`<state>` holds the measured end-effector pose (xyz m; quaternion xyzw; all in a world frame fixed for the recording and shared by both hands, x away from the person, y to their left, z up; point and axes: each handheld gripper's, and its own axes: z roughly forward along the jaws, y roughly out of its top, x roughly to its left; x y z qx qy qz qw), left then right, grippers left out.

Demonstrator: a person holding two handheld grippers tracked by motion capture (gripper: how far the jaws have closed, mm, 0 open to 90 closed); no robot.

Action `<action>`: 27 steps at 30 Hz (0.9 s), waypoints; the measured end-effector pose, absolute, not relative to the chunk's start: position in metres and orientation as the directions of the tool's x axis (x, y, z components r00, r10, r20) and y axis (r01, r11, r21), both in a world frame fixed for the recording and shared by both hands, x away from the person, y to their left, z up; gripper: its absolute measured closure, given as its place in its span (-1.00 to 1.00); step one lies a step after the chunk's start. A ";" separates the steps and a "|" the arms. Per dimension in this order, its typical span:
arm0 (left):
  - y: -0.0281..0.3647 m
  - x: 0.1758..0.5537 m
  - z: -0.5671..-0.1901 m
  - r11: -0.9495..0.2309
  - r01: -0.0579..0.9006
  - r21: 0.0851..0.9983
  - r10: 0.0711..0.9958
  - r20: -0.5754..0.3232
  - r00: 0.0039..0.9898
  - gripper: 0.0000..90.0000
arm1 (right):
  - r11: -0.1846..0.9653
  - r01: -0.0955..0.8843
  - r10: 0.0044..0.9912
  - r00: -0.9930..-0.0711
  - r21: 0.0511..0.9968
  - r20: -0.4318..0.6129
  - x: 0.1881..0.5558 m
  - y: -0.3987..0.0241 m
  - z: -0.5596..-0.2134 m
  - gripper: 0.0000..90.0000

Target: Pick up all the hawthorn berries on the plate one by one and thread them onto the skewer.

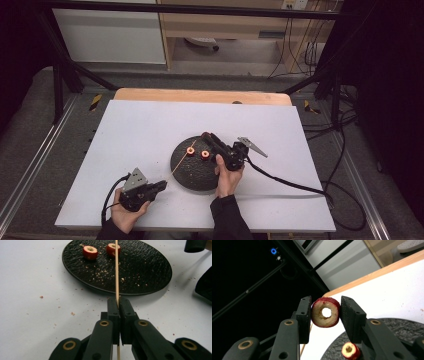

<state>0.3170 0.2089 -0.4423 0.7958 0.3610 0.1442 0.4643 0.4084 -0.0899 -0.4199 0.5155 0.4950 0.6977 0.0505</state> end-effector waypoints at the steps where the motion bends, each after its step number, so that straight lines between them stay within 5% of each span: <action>1: 0.209 0.317 -0.442 -0.308 0.441 0.843 0.708 -0.106 0.698 0.95 | -0.516 0.436 0.573 -0.464 0.737 0.676 0.409 -0.090 -0.420 0.38; 27: 0.195 0.315 -0.443 -0.285 0.431 0.856 0.696 -0.125 0.708 0.95 | -0.601 0.430 0.487 -0.472 0.674 0.735 0.411 -0.086 -0.426 0.38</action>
